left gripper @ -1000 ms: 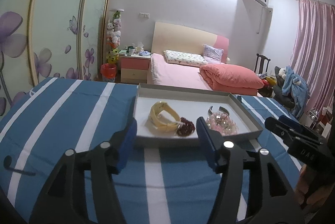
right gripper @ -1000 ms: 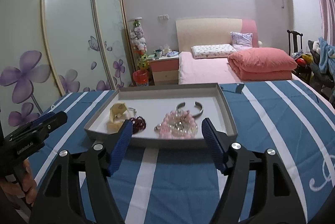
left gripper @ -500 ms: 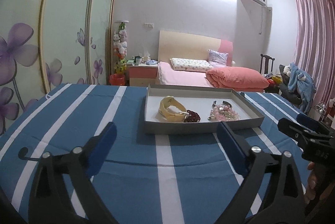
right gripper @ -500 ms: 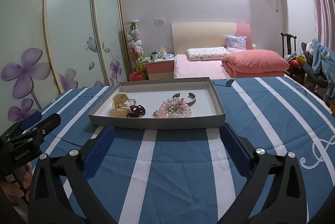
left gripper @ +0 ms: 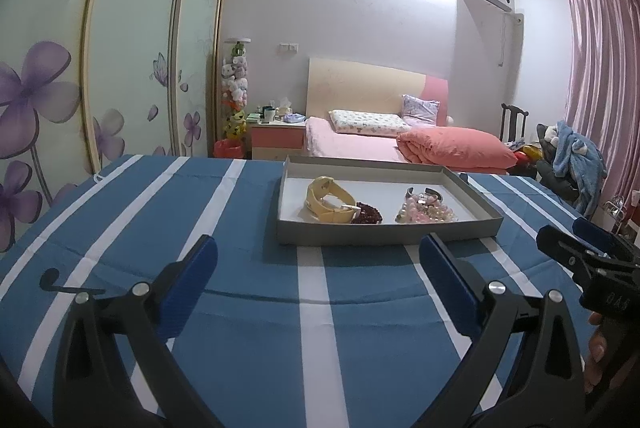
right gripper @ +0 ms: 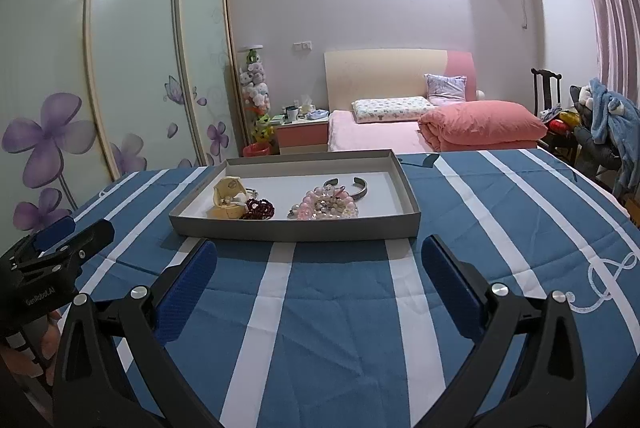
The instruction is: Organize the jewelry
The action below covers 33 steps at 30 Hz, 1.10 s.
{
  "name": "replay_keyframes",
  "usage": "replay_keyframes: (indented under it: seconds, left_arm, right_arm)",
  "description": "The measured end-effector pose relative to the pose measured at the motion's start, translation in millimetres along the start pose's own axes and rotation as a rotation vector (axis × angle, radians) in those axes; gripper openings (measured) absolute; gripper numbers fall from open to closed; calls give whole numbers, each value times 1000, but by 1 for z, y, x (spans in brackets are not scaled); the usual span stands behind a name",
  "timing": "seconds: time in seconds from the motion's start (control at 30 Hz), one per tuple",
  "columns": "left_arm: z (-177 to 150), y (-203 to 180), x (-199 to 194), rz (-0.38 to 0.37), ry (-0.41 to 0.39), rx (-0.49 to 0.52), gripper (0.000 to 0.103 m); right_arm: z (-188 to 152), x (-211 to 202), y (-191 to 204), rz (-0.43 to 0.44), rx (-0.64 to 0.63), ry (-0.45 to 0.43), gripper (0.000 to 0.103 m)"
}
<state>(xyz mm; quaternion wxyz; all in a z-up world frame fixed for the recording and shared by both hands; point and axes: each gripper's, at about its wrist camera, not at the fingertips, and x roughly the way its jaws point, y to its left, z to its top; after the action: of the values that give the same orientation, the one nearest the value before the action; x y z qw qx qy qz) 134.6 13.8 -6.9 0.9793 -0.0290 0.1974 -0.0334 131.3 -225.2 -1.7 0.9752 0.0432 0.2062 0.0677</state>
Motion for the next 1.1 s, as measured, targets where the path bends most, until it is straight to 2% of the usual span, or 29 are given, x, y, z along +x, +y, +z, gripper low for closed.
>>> replay_keyframes:
  seconds: [1.1]
  left_arm:
    - [-4,-5,0,-6,14,7,99]
  right_arm:
    - [0,1,5,13,7,9,101]
